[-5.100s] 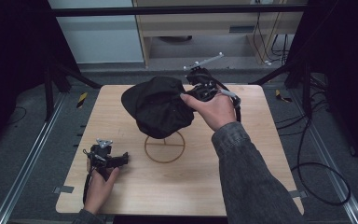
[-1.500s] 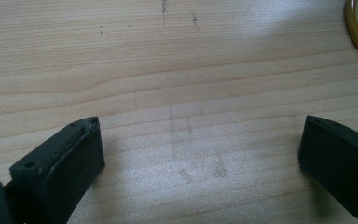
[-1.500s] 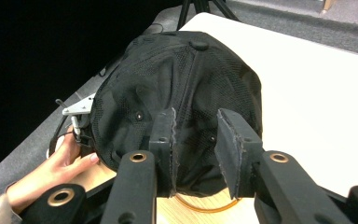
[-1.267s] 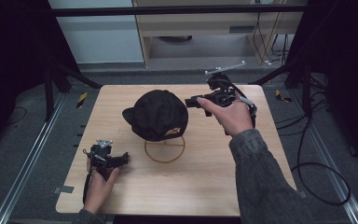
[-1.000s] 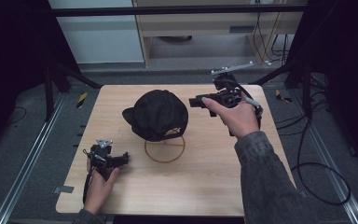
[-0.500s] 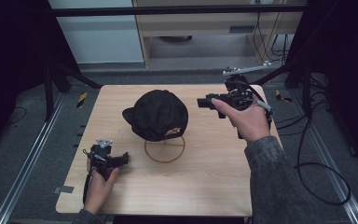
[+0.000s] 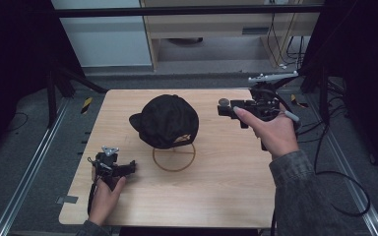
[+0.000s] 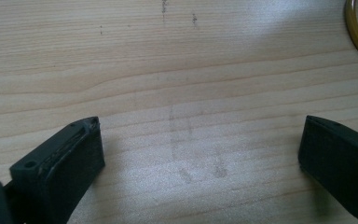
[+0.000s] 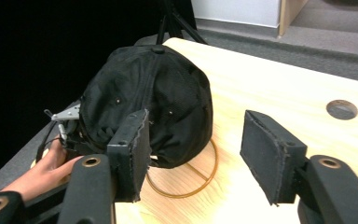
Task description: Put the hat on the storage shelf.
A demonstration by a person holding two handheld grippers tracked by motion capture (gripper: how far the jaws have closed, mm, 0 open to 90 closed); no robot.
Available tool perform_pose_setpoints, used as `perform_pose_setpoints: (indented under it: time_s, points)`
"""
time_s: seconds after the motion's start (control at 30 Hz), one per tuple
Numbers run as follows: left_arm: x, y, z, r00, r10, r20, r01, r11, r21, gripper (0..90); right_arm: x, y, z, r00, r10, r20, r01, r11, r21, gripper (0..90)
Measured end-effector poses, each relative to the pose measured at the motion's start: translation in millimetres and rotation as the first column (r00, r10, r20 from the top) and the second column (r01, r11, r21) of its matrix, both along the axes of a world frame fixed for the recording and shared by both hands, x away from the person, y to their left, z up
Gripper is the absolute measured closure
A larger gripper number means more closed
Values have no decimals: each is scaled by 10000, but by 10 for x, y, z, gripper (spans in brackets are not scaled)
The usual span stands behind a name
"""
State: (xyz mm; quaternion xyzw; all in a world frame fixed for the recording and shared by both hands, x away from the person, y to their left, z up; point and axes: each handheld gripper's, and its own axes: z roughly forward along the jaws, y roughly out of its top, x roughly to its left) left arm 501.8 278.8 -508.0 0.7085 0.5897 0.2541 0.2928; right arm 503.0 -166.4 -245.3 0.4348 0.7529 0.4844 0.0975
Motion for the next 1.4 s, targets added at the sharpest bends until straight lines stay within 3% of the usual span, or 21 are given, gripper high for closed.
perform_pose_setpoints:
  time_s: [0.5,0.8,1.13,1.4]
  points:
    - [0,0,0,10000,2,3,-2,10000,-4,0,-128,-217,15,9975,-609,368,608,9981,44,306]
    - [0,0,0,10000,1,4,-1,10000,-1,0,-184,-378,-59,9899,-1303,559,1312,9913,-122,207]
    - [-1,2,1,10000,-15,-18,15,10000,22,0,-243,-501,-283,9707,-2069,1219,2186,9715,-913,105]
    - [-1,2,1,10000,-17,-21,17,10000,24,0,-295,-545,-540,9692,-2094,1294,2264,9647,-1342,83]
